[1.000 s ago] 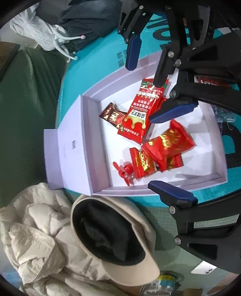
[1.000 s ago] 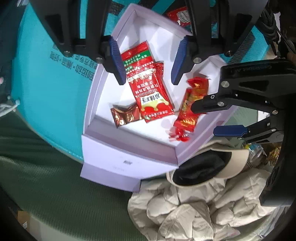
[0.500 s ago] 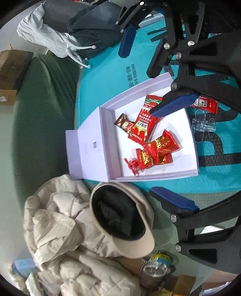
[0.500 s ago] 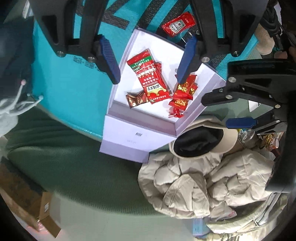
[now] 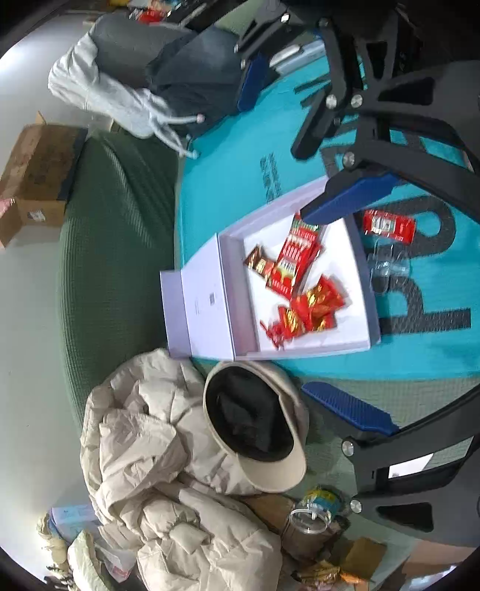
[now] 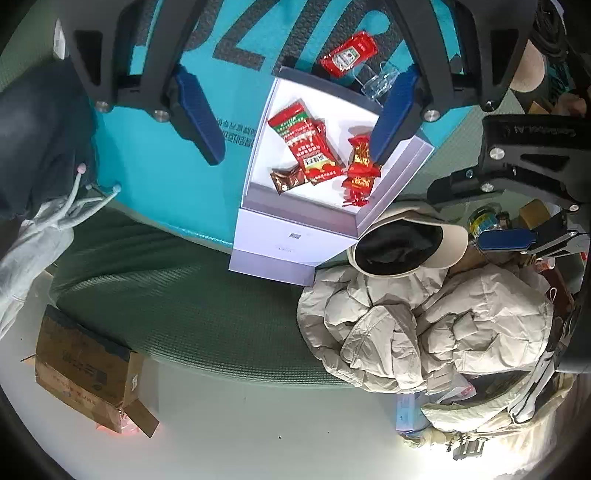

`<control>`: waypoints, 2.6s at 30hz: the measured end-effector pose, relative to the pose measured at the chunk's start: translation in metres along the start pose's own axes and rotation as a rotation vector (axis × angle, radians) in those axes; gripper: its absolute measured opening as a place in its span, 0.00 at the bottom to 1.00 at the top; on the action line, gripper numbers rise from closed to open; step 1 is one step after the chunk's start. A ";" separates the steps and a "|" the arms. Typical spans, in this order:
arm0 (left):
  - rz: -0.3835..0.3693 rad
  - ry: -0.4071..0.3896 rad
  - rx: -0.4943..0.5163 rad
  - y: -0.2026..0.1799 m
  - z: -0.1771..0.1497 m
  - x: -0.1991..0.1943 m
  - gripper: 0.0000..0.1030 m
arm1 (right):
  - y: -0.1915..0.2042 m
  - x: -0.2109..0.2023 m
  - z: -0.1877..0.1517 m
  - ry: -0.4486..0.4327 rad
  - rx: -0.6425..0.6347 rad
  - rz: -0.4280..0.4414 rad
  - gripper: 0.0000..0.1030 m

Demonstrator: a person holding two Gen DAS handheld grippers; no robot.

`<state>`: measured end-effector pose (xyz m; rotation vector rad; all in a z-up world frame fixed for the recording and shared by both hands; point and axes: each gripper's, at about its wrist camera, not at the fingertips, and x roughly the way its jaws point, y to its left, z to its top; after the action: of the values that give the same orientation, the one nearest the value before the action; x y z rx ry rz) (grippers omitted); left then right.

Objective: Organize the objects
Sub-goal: 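Withdraw both grippers from the box toward the ketchup packet on the mat, then grasp clear plastic item with left gripper while right grasps red Heinz ketchup packet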

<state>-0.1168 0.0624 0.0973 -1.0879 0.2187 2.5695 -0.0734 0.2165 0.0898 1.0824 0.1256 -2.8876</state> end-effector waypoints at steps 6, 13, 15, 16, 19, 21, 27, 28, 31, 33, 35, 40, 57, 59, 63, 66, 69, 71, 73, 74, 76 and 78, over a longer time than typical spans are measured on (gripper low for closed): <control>0.025 -0.004 0.002 -0.003 -0.022 -0.001 0.84 | 0.005 -0.003 -0.019 0.007 -0.012 -0.001 0.79; 0.051 0.026 0.012 -0.011 -0.048 0.004 0.84 | 0.014 -0.006 -0.047 0.013 -0.051 0.000 0.79; 0.034 0.044 0.000 -0.012 -0.057 0.007 0.84 | 0.016 -0.004 -0.056 0.031 -0.050 -0.007 0.79; 0.024 0.050 -0.005 -0.013 -0.060 0.007 0.84 | 0.016 -0.004 -0.060 0.037 -0.049 -0.004 0.79; 0.018 0.060 -0.017 -0.014 -0.071 0.009 0.84 | 0.016 -0.002 -0.073 0.052 -0.031 0.019 0.79; 0.018 0.073 -0.028 -0.015 -0.079 0.011 0.84 | 0.016 0.000 -0.081 0.065 -0.026 0.028 0.79; 0.020 0.102 -0.079 -0.007 -0.103 0.019 0.84 | 0.022 0.014 -0.102 0.120 -0.028 0.060 0.79; 0.017 0.107 -0.087 -0.006 -0.108 0.020 0.84 | 0.024 0.016 -0.106 0.130 -0.028 0.071 0.79; -0.005 0.120 -0.106 -0.001 -0.121 0.026 0.84 | 0.030 0.023 -0.115 0.148 -0.037 0.089 0.79; -0.012 0.132 -0.111 0.000 -0.128 0.030 0.84 | 0.035 0.028 -0.120 0.158 -0.047 0.099 0.79; -0.008 0.150 -0.118 0.001 -0.135 0.035 0.84 | 0.039 0.033 -0.126 0.169 -0.050 0.112 0.79; -0.043 0.174 -0.141 0.006 -0.147 0.046 0.84 | 0.043 0.051 -0.138 0.194 -0.048 0.143 0.79; 0.016 0.196 -0.207 0.031 -0.161 0.074 0.84 | 0.047 0.111 -0.146 0.221 0.052 0.113 0.78; 0.035 0.196 -0.196 0.030 -0.163 0.076 0.84 | 0.050 0.119 -0.147 0.245 0.039 0.102 0.77; 0.037 0.201 -0.184 0.029 -0.164 0.082 0.84 | 0.053 0.119 -0.149 0.213 -0.002 0.056 0.75; 0.020 0.201 -0.174 0.024 -0.162 0.085 0.84 | 0.047 0.117 -0.150 0.206 -0.002 0.034 0.60; 0.000 0.190 -0.158 0.016 -0.157 0.087 0.84 | 0.041 0.112 -0.152 0.216 -0.011 0.049 0.48; -0.024 0.184 -0.142 0.010 -0.154 0.089 0.84 | 0.037 0.108 -0.154 0.226 -0.017 0.059 0.40; -0.047 0.179 -0.127 0.004 -0.151 0.092 0.84 | 0.032 0.104 -0.158 0.229 -0.015 0.069 0.39; -0.062 0.177 -0.120 0.001 -0.149 0.094 0.84 | 0.029 0.101 -0.160 0.228 -0.013 0.078 0.38; -0.080 0.184 -0.105 -0.006 -0.147 0.100 0.84 | 0.024 0.097 -0.164 0.221 -0.020 0.102 0.38; -0.100 0.196 -0.094 -0.011 -0.144 0.107 0.83 | 0.020 0.093 -0.168 0.216 -0.035 0.108 0.38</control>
<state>-0.0859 0.0604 -0.0799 -1.3509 0.0894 2.4070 -0.0320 0.2103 -0.0983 1.3470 0.1212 -2.6579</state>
